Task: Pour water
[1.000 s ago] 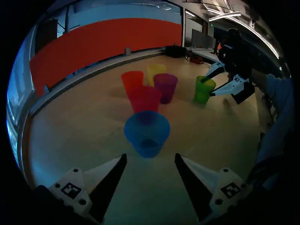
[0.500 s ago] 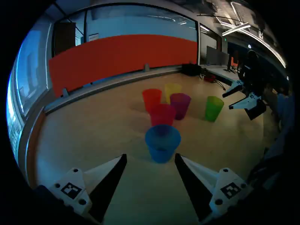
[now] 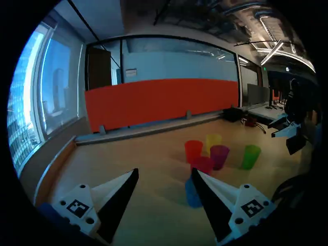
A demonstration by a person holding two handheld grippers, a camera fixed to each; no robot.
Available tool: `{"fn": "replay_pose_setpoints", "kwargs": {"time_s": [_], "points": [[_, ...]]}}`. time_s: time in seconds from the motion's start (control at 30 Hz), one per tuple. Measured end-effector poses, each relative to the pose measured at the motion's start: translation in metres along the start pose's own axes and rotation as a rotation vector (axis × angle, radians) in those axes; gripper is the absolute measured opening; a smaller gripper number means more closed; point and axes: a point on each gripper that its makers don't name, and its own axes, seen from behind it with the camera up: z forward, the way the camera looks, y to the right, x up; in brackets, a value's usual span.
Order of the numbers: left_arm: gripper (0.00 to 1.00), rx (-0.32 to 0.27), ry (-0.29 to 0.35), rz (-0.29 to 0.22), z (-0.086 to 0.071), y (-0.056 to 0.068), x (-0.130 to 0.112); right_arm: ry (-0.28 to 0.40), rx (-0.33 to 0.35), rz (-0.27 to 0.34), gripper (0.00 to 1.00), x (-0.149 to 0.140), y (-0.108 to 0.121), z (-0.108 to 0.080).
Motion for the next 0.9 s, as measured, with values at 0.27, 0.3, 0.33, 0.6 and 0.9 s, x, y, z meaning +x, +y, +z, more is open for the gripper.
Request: {"fn": "replay_pose_setpoints", "kwargs": {"time_s": [0.27,0.3,0.33,0.6,0.9], "points": [[0.95,0.104,0.146,-0.015,-0.012,-0.010,0.037,0.128,-0.119,0.042,1.00,0.036,0.019,-0.006],[0.95,0.114,0.159,-0.022,-0.013,-0.011,0.040,0.146,-0.132,0.048,1.00,0.040,0.021,-0.007],[0.95,0.123,0.171,-0.029,-0.014,-0.012,0.042,0.164,-0.145,0.053,1.00,0.044,0.022,-0.008],[0.95,0.194,0.253,-0.045,-0.022,-0.019,0.051,0.301,-0.276,0.081,1.00,0.068,0.039,-0.012],[0.95,0.273,0.297,-0.047,-0.025,-0.029,0.054,0.428,-0.451,0.138,1.00,0.089,0.065,-0.028]]}}
